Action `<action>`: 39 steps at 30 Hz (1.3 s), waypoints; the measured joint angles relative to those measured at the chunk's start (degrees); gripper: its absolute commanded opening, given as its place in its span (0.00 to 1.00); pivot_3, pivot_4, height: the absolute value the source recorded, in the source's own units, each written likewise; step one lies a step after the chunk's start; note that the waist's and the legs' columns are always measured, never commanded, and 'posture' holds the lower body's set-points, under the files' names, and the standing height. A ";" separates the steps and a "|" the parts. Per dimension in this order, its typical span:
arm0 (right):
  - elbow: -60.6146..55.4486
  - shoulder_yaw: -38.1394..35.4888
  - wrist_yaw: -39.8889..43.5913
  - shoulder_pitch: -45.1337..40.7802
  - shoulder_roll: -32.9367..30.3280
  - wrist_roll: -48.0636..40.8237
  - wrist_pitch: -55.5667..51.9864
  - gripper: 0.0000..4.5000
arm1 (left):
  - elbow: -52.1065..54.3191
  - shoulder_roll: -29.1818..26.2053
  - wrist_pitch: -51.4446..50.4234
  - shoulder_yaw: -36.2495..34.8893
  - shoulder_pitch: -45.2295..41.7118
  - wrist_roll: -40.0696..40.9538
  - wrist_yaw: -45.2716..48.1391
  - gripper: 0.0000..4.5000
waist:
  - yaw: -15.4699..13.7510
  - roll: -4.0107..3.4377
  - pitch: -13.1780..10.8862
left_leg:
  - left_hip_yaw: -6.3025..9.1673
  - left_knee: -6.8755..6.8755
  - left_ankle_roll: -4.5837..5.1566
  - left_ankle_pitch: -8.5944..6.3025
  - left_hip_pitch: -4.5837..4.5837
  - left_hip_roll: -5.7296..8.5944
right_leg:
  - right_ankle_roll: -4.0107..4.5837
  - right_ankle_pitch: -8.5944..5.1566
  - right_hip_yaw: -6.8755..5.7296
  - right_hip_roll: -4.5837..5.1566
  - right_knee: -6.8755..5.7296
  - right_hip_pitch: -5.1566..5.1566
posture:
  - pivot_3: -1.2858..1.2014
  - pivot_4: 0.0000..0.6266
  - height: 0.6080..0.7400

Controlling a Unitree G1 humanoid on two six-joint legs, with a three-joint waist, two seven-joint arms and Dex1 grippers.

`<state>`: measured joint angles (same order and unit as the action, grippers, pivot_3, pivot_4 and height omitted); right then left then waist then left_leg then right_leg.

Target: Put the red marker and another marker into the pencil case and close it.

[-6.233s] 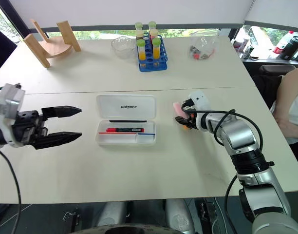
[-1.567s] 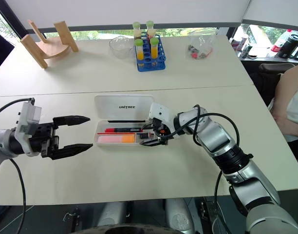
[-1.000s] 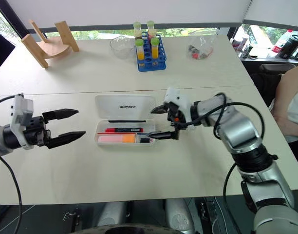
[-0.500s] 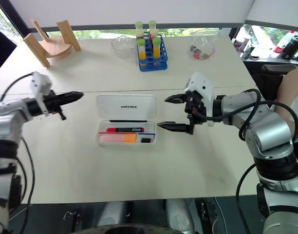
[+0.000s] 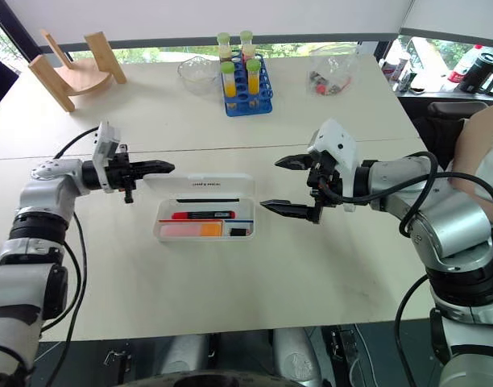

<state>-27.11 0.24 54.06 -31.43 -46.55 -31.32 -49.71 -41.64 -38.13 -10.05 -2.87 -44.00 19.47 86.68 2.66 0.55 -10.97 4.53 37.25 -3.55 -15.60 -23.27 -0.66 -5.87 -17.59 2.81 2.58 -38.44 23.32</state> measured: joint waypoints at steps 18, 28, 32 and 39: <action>-0.66 0.08 -0.62 0.26 -1.77 -1.56 -0.12 1.00 | 14.56 -2.15 2.37 6.05 12.35 -6.40 -6.53 0.00 | 0.34 -0.42 0.41 | -0.05 -0.15 0.02 -0.01 1.19 -0.05 | 0.00 -0.01 0.09 -0.04 0.04 -1.10 | 0.52 0.24 1.00; 1.50 2.47 0.43 -0.45 -1.73 -1.32 0.69 1.00 | 34.50 -4.29 -12.81 5.01 22.85 1.57 -6.46 0.00 | -1.12 -0.31 0.32 | 0.07 -0.03 0.01 -0.01 0.82 -0.04 | 0.00 -0.01 0.01 -0.02 0.08 -0.90 | 0.52 0.24 1.00; 1.67 3.12 0.32 -0.88 -1.17 -0.97 1.60 1.00 | 31.79 -0.91 -10.70 7.85 18.47 -2.05 -10.99 0.00 | -1.85 -0.31 0.32 | 0.07 -0.04 0.01 -0.01 0.83 -0.01 | 0.00 -0.01 -0.01 -0.02 0.11 -0.90 | 0.52 0.24 1.00; 1.57 3.22 -0.55 -0.82 -1.20 -0.99 1.65 1.00 | 29.31 -0.49 -8.45 10.72 16.20 -4.12 -11.92 0.00 | -1.57 -0.37 0.38 | 0.05 -0.07 0.02 -0.01 0.88 -0.01 | 0.00 -0.01 0.00 -0.03 0.14 -0.94 | 0.52 0.24 1.00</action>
<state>-25.55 3.46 53.51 -32.25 -47.75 -32.30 -48.05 -12.33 -38.62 -18.51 7.85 -27.80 15.35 74.76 1.08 0.17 -10.59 4.59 37.18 -3.53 -15.61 -22.39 -0.67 -5.87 -17.60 2.81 2.56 -38.30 22.38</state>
